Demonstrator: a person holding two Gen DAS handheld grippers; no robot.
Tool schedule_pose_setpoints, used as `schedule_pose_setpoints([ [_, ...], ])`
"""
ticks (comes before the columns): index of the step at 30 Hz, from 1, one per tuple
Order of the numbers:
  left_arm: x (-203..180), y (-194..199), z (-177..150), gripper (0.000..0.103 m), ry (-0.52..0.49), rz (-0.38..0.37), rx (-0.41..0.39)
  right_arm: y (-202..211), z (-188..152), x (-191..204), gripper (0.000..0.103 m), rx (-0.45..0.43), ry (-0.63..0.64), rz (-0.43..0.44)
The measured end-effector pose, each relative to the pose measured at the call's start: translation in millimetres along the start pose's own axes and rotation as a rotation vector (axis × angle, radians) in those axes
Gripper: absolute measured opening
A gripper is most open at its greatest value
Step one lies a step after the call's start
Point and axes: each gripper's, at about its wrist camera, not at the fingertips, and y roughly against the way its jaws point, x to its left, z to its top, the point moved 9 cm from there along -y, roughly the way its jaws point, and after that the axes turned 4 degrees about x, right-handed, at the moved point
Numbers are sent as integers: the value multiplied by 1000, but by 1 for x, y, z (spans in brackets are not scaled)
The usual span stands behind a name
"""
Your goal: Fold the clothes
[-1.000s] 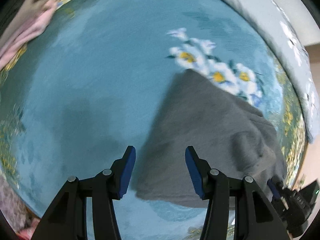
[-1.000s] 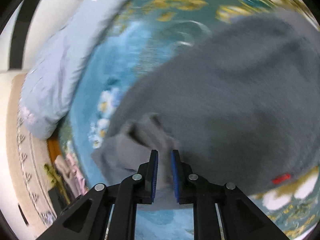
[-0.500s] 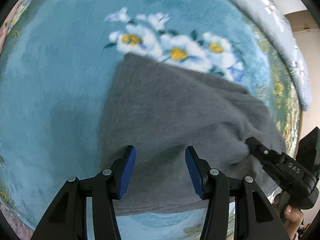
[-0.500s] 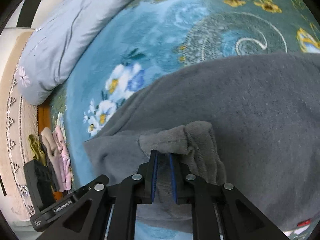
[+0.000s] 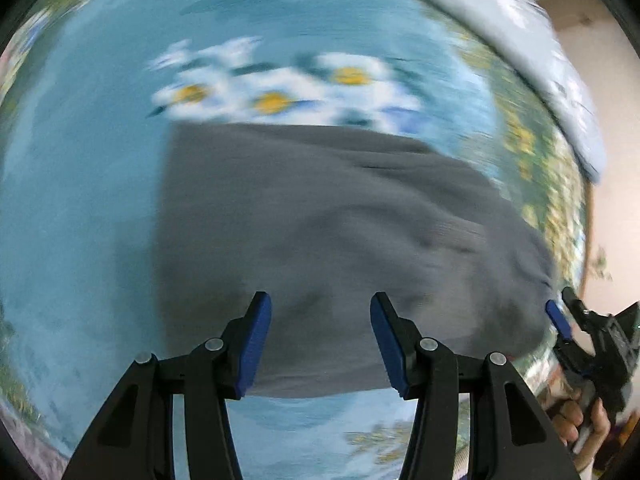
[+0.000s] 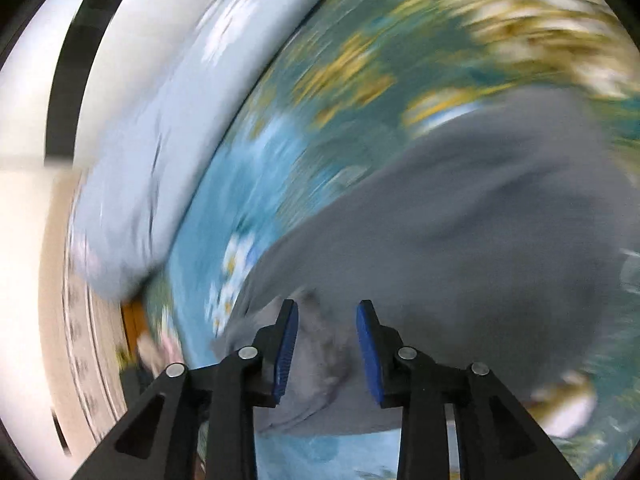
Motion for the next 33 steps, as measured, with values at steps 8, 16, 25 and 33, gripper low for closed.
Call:
schedule_pose_setpoints([
  [8, -99, -55, 1, 53, -167, -51, 98, 68, 6, -128, 60, -194, -426, 9],
  [16, -99, -88, 6, 53, -109, 10, 151, 26, 18, -138, 60, -151, -476, 40],
  [25, -106, -101, 14, 53, -94, 47, 152, 9, 23, -151, 47, -176, -585, 133],
  [33, -108, -78, 20, 53, -40, -2, 139, 29, 34, -122, 23, -219, -561, 153],
])
